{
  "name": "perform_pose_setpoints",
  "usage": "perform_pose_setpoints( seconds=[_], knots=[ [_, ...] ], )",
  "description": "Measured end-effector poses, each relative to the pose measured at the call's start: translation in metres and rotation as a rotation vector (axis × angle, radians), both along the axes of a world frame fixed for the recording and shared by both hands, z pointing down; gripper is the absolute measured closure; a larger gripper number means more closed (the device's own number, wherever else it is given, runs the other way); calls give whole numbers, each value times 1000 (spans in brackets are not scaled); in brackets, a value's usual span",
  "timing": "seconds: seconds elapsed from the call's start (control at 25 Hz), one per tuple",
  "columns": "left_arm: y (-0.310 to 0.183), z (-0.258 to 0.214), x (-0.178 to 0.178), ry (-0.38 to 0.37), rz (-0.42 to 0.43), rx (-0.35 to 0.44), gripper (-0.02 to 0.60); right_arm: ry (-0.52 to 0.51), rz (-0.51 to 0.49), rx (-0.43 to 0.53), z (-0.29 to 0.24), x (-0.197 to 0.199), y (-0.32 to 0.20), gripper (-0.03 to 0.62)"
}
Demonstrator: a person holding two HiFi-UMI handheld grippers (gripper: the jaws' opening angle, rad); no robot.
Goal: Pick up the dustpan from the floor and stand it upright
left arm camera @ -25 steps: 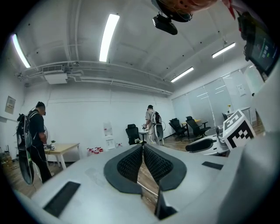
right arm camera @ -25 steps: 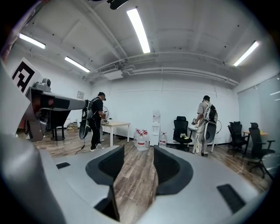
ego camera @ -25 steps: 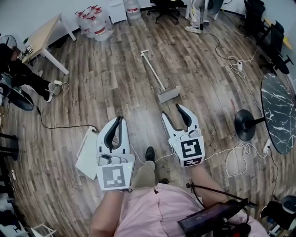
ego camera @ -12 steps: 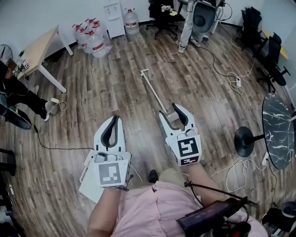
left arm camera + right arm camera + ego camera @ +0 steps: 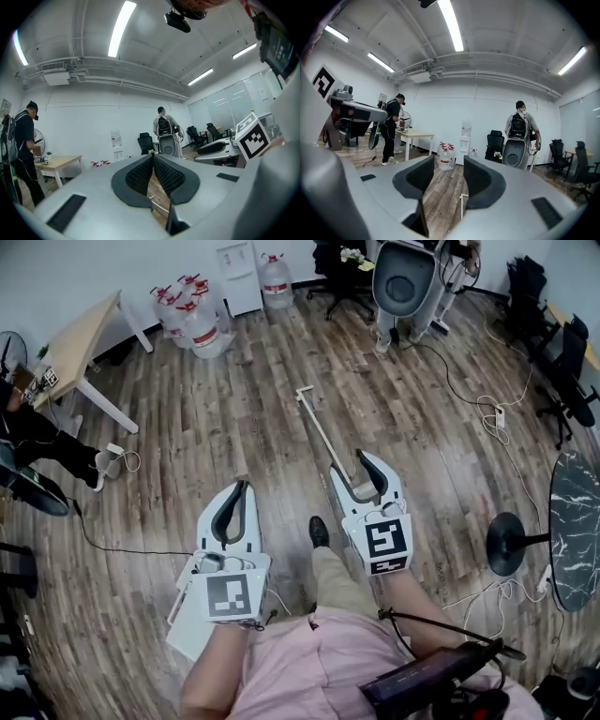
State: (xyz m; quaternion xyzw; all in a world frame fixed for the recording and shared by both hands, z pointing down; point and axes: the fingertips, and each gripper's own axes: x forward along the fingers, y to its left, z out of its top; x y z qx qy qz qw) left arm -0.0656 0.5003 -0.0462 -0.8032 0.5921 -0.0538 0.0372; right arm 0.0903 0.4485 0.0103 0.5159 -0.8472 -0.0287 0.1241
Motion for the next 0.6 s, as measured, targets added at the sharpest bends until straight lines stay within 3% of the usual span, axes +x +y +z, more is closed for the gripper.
perform_pose_setpoints(
  seconds=[0.24,0.6],
  knots=[
    [-101,21,8,-1,8,-62,558,18,25,0,3,16,-114,405],
    [-252,14,13,-2,7,-78,558,19,20,-20,0,22,-274,421]
  ],
)
